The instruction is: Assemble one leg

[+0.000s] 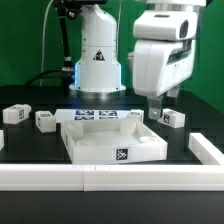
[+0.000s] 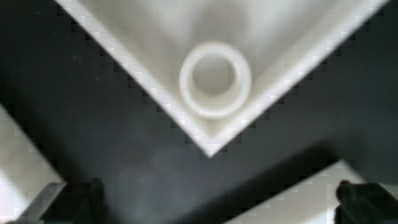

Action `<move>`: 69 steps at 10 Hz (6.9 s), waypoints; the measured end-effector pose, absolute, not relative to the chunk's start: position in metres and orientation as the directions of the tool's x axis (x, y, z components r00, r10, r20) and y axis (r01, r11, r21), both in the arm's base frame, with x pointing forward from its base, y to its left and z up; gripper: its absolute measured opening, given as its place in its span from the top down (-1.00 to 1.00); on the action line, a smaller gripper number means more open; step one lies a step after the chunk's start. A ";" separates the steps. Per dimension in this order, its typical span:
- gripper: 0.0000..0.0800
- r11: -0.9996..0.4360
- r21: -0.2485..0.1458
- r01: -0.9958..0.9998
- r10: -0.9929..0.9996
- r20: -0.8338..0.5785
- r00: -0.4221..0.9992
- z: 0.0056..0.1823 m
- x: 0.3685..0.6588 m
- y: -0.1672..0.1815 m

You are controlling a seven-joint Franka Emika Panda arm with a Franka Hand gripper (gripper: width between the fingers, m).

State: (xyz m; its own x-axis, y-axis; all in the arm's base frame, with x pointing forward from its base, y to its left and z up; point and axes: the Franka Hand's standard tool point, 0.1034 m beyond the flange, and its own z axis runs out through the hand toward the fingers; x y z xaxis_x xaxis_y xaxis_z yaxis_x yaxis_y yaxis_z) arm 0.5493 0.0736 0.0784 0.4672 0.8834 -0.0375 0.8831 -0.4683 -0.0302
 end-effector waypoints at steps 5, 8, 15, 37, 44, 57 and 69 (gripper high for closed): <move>-0.62 -0.449 -0.064 0.891 0.893 -0.062 0.445 0.074 0.541 0.066; -0.62 -0.305 0.019 0.952 0.952 -0.003 0.306 0.076 0.522 0.060; -0.62 -0.204 0.055 0.978 0.979 -0.001 0.204 0.071 0.497 0.038; -0.33 0.164 -0.019 0.986 0.985 -0.047 -0.165 0.008 0.423 -0.005; 0.86 0.164 -0.020 0.986 0.985 -0.047 -0.165 0.008 0.423 -0.005; 0.86 0.034 0.038 0.999 0.999 -0.030 -0.033 0.009 0.478 0.075; -0.55 0.018 0.043 0.999 0.999 -0.033 -0.017 0.009 0.489 0.079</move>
Offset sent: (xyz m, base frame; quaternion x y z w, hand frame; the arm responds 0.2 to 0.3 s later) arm 0.0000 0.0000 0.0000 0.0000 0.0000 0.0000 1.0000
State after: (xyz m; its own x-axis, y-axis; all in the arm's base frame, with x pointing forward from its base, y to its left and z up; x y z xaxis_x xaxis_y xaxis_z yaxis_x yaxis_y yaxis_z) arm 0.4895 0.0787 0.0090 -0.0167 0.9993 -0.0330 0.9989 0.0181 0.0433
